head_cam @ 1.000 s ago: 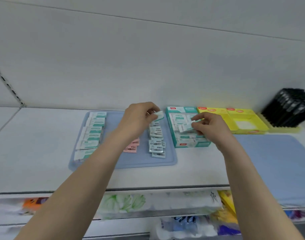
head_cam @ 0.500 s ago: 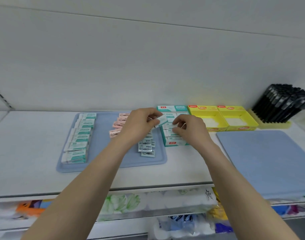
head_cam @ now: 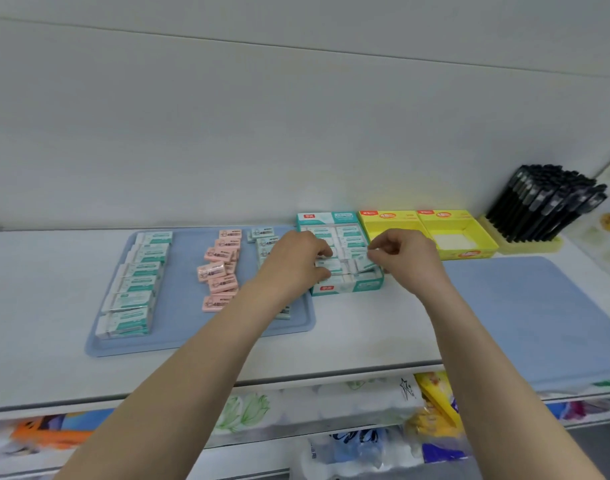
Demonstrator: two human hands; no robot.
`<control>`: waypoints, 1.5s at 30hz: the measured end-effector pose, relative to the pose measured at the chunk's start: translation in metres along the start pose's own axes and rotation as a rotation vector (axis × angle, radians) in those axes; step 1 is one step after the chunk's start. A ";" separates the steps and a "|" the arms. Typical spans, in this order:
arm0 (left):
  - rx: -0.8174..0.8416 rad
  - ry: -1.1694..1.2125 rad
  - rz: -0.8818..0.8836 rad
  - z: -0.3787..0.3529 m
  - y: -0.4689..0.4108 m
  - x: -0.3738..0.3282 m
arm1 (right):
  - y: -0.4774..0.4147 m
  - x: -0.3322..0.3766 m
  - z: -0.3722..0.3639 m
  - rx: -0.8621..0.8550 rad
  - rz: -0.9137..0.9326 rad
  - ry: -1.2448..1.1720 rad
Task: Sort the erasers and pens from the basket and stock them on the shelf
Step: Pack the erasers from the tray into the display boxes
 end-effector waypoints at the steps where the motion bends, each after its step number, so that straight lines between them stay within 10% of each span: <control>1: 0.001 -0.030 -0.004 -0.002 -0.002 0.000 | 0.001 0.001 -0.004 0.006 0.011 0.026; 16: -0.100 -0.064 -0.062 0.014 0.022 0.013 | -0.005 0.041 -0.031 0.129 0.183 0.487; 23: -0.390 -0.012 0.283 0.077 0.113 0.123 | -0.001 0.128 -0.076 0.037 0.414 0.158; 36: -0.249 0.050 0.495 0.081 0.161 0.197 | -0.009 0.245 -0.223 0.515 0.614 0.386; 45: -0.173 0.048 0.466 0.089 0.149 0.202 | -0.018 0.241 -0.213 0.417 0.525 0.227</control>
Point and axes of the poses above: each hand's wrist, its own y-axis away from the middle knuckle, its own z-axis out of the back of the hand, x = y × z, the point moved 5 cm from there along -y, towards the middle knuckle, and after that the axes turned 7 degrees about x, right-handed, at the moved point
